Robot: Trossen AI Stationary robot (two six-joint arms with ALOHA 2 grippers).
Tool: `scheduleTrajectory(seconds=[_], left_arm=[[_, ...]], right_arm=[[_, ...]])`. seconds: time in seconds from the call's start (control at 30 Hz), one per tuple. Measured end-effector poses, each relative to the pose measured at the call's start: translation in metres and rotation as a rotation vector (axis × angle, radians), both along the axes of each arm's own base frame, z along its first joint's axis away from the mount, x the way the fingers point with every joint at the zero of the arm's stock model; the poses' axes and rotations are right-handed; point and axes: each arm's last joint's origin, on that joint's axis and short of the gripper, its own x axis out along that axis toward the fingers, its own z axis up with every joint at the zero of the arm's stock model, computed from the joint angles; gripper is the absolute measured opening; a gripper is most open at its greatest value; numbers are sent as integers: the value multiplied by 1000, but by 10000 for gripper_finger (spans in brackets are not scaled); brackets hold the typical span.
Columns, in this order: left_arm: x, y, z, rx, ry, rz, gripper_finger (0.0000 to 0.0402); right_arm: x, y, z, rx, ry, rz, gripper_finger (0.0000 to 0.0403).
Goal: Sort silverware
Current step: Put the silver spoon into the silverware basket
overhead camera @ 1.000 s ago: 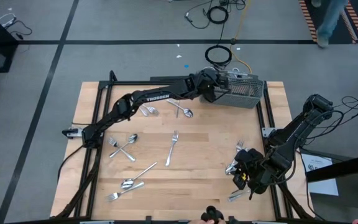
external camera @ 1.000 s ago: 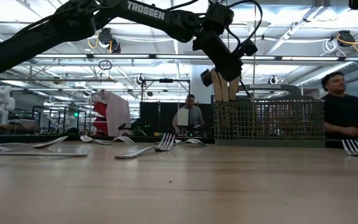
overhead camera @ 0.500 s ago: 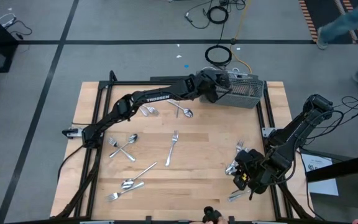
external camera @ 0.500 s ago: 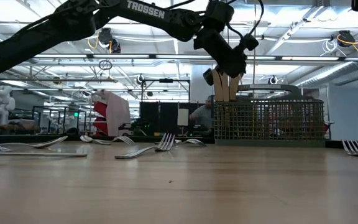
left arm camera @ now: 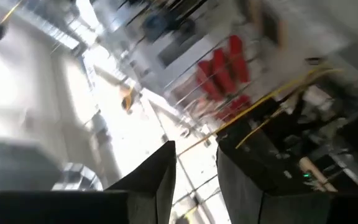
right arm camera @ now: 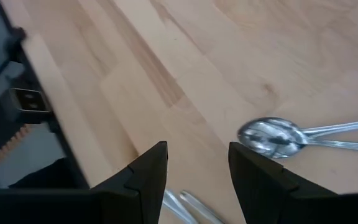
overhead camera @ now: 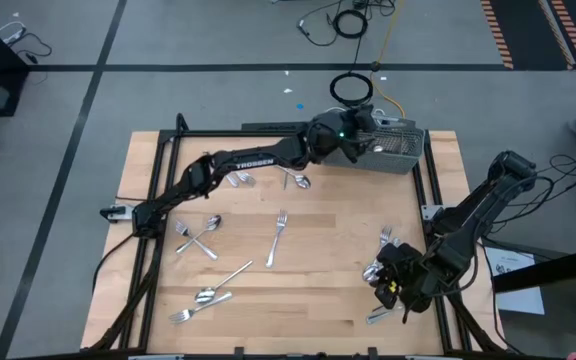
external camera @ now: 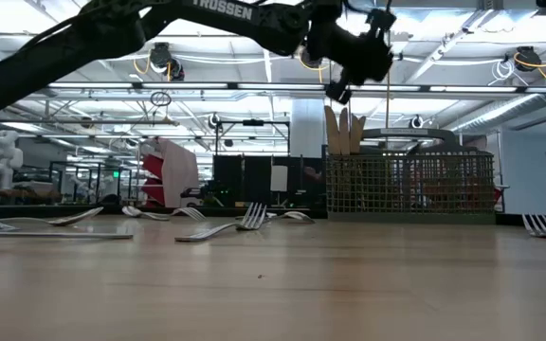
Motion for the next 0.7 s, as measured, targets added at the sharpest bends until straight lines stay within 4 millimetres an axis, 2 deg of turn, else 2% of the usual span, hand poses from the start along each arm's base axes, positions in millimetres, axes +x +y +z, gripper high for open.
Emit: scheduleTrajectory(seconds=[0.13, 0.23, 0.4, 0.47, 0.53, 0.7], left_arm=[[1, -20, 17, -21, -192, -25, 123], [-6, -41, 42, -131, -337, -48, 123], [-35, -75, 100, -445, -691, -75, 123], [-47, -90, 113, -621, -784, -35, 123], [-61, -104, 122, -759, -807, 35, 123], [-104, -142, 124, -1055, -687, 186, 123]], right_arm=[[0, 0, 7, 44, -48, 3, 161], [1, -1, 12, 71, -78, -1, 161], [6, -3, 16, 90, -123, 2, 161], [9, -4, 17, 78, -149, 0, 161], [13, -5, 19, 56, -193, -6, 161], [18, -10, 21, -42, -257, -4, 161]])
